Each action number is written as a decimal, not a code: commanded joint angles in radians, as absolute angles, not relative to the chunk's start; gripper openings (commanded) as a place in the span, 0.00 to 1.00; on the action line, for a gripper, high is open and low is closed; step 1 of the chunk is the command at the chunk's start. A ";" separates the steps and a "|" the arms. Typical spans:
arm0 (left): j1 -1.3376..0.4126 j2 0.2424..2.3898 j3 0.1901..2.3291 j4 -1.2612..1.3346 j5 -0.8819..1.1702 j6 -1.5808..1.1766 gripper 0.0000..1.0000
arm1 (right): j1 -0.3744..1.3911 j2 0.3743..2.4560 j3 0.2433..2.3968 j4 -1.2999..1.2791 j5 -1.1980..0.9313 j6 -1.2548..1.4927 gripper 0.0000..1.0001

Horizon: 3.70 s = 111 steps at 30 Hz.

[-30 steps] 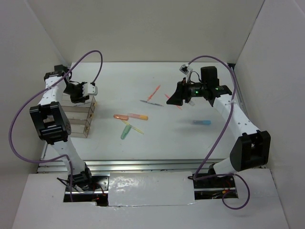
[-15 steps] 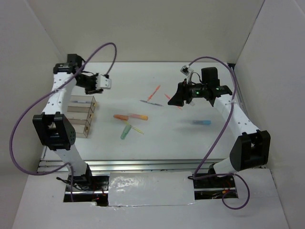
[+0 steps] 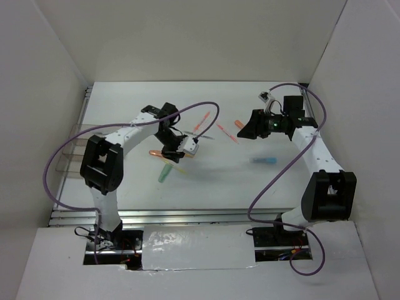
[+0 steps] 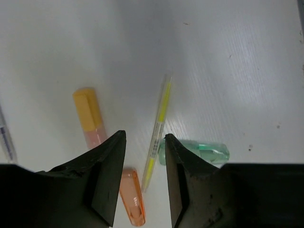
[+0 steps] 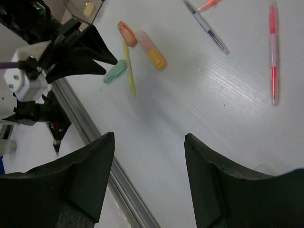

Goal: Sort the stationery into containers
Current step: Pick up the pen from the center of the board, then place the pen in the storage box.

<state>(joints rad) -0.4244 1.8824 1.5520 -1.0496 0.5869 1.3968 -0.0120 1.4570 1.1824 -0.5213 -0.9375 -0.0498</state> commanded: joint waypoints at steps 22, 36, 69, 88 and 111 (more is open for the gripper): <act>-0.525 1.990 1.325 -0.775 0.397 1.298 0.46 | -0.129 1.467 1.138 -0.558 -0.974 -0.083 0.66; -0.595 1.918 1.422 -0.845 0.440 1.223 0.10 | -0.048 1.514 1.213 -0.606 -0.725 -0.204 0.60; 0.221 1.934 1.827 -1.195 0.517 1.667 0.00 | 0.287 2.238 1.905 -0.859 -0.078 -0.454 0.44; 0.279 2.079 1.824 -1.062 0.390 1.675 0.22 | 0.282 2.269 1.930 -0.908 -0.063 -0.486 0.45; 0.327 1.971 1.910 -1.086 0.666 1.548 0.57 | 0.302 2.306 1.927 -0.965 -0.061 -0.532 0.31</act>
